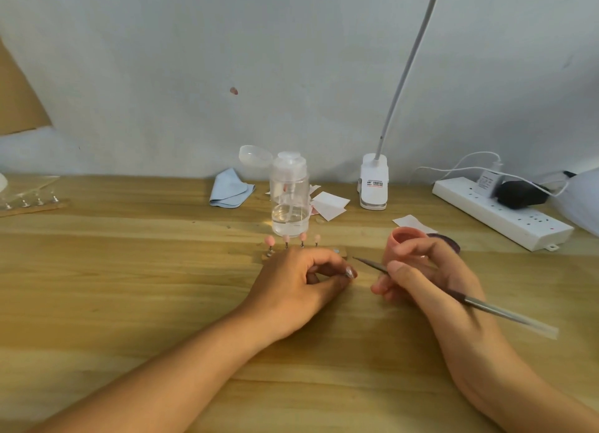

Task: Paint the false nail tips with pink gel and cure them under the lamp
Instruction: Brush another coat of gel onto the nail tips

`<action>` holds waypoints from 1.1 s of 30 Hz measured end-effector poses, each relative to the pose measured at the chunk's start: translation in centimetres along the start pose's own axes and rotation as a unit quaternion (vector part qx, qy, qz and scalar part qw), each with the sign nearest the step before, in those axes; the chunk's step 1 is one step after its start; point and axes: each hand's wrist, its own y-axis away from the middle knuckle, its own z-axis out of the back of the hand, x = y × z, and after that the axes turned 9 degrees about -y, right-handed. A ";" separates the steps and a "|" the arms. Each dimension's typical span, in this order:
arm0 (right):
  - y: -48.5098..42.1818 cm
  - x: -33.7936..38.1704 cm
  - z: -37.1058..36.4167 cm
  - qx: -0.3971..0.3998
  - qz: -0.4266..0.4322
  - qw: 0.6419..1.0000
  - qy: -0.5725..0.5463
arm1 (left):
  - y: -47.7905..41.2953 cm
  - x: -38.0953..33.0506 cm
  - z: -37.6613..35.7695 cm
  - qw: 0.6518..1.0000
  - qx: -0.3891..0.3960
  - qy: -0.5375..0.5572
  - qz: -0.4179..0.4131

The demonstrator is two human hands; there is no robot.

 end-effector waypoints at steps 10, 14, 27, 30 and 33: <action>0.2 -0.4 0.2 0.042 -0.018 0.996 0.074 | 0.0 -0.2 -0.2 0.999 0.000 0.031 0.018; 0.2 -0.6 0.3 0.024 -0.014 0.997 0.072 | 0.0 0.0 -0.3 0.999 0.000 0.039 0.015; -0.1 0.2 -0.1 -0.073 0.152 0.984 0.055 | 0.2 -0.4 0.1 1.000 -0.005 0.009 -0.001; -0.7 0.6 0.8 -0.114 0.178 0.975 0.071 | 0.2 -0.6 0.1 1.000 -0.006 -0.002 -0.002; -1.3 0.6 2.0 -0.148 0.129 0.976 0.098 | 0.2 -0.6 0.1 1.000 -0.006 -0.001 0.000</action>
